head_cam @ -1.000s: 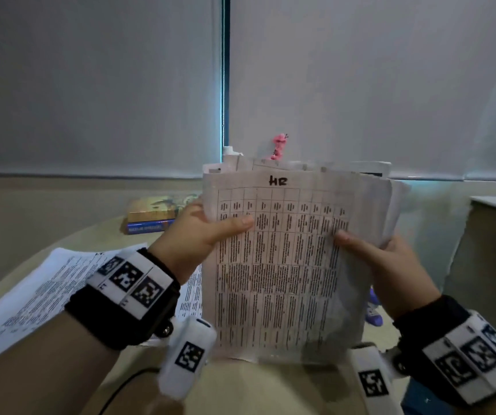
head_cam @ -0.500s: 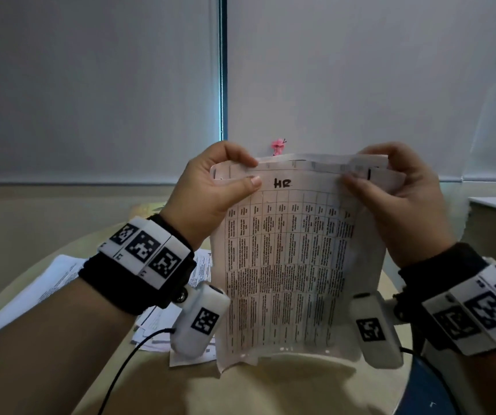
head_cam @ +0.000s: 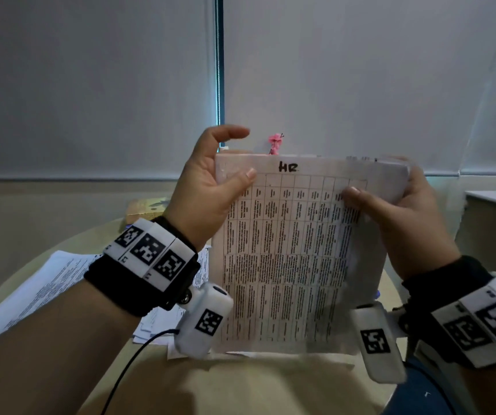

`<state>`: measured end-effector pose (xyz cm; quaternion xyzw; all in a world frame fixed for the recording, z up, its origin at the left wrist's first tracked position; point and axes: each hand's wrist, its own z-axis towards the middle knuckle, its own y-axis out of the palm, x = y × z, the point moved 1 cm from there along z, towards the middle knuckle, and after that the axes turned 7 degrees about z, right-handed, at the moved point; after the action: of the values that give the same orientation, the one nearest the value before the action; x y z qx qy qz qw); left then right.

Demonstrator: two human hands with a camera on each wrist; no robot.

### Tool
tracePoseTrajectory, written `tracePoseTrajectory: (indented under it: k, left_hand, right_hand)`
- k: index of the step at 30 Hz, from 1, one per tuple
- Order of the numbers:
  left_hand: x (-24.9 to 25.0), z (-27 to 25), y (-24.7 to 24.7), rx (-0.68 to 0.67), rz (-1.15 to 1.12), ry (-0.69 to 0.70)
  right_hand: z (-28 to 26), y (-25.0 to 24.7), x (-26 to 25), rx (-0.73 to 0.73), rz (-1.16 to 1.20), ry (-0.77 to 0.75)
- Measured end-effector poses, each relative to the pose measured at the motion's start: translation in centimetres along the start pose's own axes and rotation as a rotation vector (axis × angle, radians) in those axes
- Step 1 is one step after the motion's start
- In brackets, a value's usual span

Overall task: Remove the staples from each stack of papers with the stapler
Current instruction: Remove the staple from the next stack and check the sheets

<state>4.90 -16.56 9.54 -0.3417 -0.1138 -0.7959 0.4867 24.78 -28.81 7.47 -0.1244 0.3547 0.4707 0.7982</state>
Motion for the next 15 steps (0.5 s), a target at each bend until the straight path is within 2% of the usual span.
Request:
tracePoseTrajectory:
  k: [4,7,15]
  left_hand:
    - [-0.9,-0.5,0.5,0.066,0.015,-0.04]
    - [-1.0,-1.1,1.1,0.098,0.029,-0.055]
    - [-0.8,-0.7,1.2,0.093,0.035,-0.024]
  right_hand:
    - [-0.8,0.0,-0.5,0.019,-0.065,-0.124]
    - [-0.9,0.0,-0.4,0.01,-0.237,-0.22]
    - [0.1,-0.3,-0.1,0.079,-0.291,-0.23]
